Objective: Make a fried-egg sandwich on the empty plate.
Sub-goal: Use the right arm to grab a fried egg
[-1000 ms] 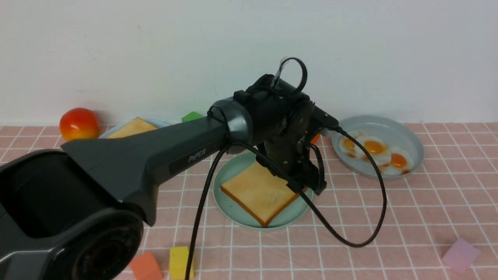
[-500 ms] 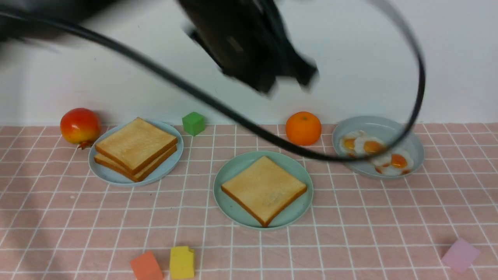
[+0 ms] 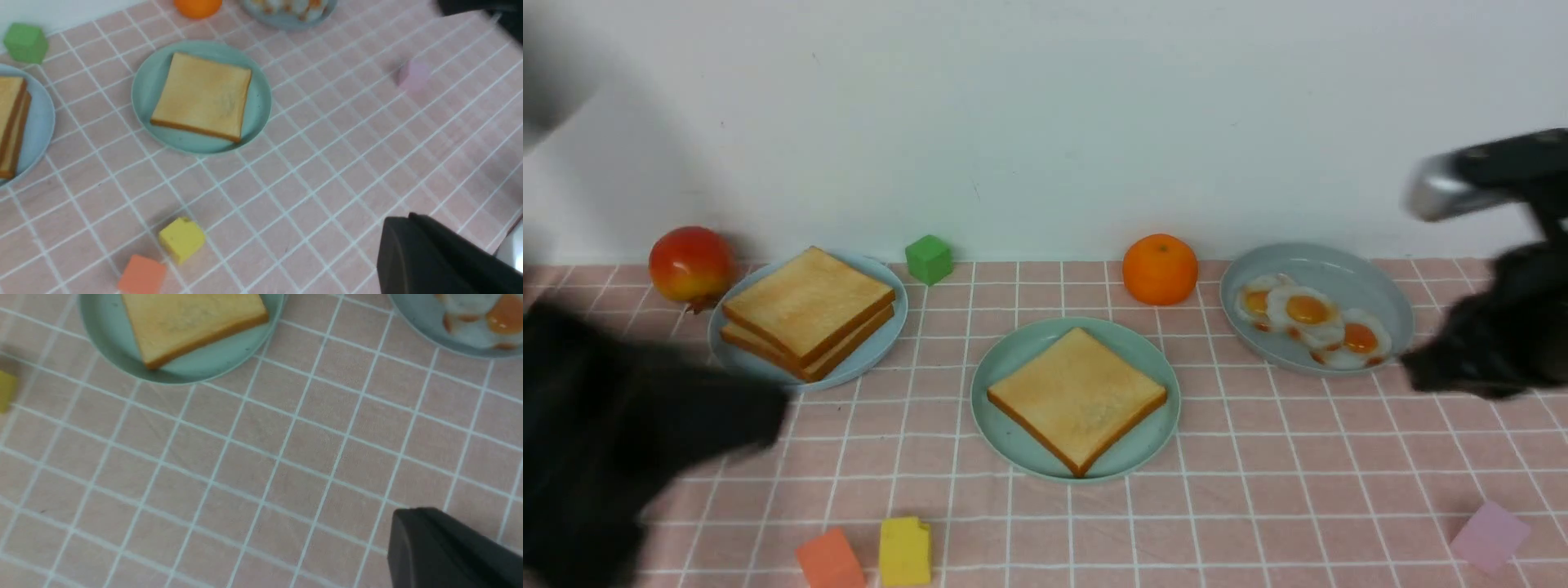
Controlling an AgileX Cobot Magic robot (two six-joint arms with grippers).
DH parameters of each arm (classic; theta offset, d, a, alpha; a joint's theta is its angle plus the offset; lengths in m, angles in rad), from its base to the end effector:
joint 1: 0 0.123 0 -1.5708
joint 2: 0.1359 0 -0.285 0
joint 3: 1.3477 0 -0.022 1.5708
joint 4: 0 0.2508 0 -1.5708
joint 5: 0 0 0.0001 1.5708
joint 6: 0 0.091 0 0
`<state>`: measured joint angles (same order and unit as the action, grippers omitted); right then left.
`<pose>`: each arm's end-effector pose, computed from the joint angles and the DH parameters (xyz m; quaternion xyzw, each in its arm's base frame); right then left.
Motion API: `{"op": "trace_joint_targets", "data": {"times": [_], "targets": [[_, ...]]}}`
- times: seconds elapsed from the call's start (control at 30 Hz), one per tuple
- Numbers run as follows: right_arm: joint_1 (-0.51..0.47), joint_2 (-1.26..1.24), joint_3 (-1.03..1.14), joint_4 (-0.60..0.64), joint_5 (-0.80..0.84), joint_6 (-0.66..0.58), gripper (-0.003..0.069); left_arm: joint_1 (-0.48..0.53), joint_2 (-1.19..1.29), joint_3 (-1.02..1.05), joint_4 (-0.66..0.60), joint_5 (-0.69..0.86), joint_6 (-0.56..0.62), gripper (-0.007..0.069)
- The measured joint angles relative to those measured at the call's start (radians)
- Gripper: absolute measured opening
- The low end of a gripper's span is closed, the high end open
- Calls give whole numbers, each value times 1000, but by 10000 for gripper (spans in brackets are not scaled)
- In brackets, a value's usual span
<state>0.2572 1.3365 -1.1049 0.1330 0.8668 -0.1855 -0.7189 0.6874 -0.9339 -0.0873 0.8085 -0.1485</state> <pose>0.2604 0.0780 0.3157 -0.1839 0.9416 0.0704 0.2732 0.0841 -0.0813 0.3935 0.2310 0.8209 -0.2574 0.4544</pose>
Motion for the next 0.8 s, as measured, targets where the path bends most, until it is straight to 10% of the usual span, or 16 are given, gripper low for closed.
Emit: {"op": "trace_joint_targets", "data": {"times": [0.27,0.6,0.8], "targets": [[0,266,-184,-206,21,-1,148,0,-295,262,15,-149,-40,-13],[0,624,-444,-401,14,0,532,0,-282,267,39,-107,-73,-13],[0,765,-554,-459,-4,0,564,0,-280,267,39,-80,-73,-13]]}}
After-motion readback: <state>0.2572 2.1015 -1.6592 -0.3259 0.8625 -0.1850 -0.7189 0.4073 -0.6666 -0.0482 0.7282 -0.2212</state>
